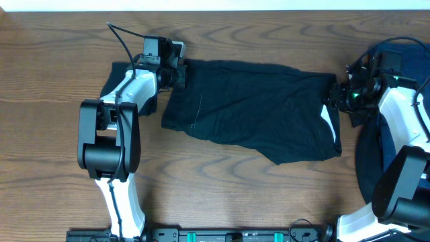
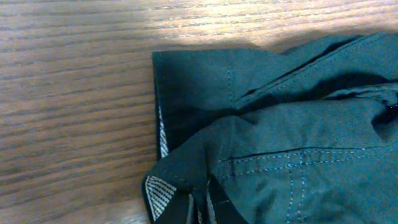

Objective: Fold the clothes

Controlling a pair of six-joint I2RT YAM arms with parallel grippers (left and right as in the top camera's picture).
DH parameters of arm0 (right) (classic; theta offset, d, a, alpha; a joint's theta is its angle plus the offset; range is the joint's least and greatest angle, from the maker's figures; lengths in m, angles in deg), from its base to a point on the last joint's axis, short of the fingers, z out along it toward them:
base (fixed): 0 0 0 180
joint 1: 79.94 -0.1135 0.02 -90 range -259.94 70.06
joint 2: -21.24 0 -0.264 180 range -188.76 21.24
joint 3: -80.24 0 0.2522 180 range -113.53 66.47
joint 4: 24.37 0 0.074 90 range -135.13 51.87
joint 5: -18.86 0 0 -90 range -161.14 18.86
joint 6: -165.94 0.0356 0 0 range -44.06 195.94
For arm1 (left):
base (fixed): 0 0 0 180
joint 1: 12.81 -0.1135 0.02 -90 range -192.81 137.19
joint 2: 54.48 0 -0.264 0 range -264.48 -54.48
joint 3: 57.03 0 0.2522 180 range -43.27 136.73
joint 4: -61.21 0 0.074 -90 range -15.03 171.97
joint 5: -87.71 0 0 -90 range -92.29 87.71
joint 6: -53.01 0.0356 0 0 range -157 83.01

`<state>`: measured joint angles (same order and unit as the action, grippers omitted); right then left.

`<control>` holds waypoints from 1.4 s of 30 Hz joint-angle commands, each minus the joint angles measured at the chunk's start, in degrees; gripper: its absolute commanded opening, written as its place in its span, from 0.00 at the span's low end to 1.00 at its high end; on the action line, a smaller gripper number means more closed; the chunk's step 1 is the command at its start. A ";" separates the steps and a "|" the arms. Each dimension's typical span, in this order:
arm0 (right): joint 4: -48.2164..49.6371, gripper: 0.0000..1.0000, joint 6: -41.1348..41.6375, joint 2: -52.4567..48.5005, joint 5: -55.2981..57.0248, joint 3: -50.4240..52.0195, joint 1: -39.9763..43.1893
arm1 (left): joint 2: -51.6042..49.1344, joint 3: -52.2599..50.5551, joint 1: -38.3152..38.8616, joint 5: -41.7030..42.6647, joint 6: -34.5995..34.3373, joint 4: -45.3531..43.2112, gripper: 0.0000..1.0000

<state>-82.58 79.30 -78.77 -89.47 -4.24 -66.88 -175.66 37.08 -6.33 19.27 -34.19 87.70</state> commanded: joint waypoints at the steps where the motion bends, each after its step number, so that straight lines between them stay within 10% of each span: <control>1: 1.05 0.59 -2.21 0.24 0.37 0.35 0.37 | 0.48 0.72 0.09 2.21 -0.11 0.66 0.06; 42: 33.66 0.58 -12.72 -16.26 -5.62 0.35 -0.39 | 6.23 0.72 0.09 3.30 -0.09 1.95 0.06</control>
<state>-49.27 68.11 -93.44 -93.88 -3.96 -66.88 -170.24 37.08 -6.33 21.81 -34.19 89.69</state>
